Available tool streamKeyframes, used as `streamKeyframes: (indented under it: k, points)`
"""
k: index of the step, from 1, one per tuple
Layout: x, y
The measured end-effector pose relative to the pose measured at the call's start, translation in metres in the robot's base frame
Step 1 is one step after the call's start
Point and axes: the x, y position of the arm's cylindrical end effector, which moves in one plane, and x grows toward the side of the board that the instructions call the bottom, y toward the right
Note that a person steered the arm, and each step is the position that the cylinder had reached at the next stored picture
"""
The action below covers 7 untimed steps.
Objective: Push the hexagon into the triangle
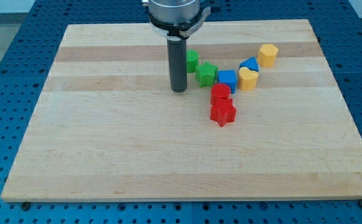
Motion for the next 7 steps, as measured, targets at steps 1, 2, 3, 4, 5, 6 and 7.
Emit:
streamKeyframes:
  k: [1, 2, 3, 4, 5, 6, 7]
  points:
    - [-0.031, -0.03]
    - [-0.069, -0.069]
    - [-0.124, -0.06]
    - [-0.172, -0.011]
    - [-0.187, 0.078]
    - [-0.187, 0.189]
    - [-0.188, 0.202]
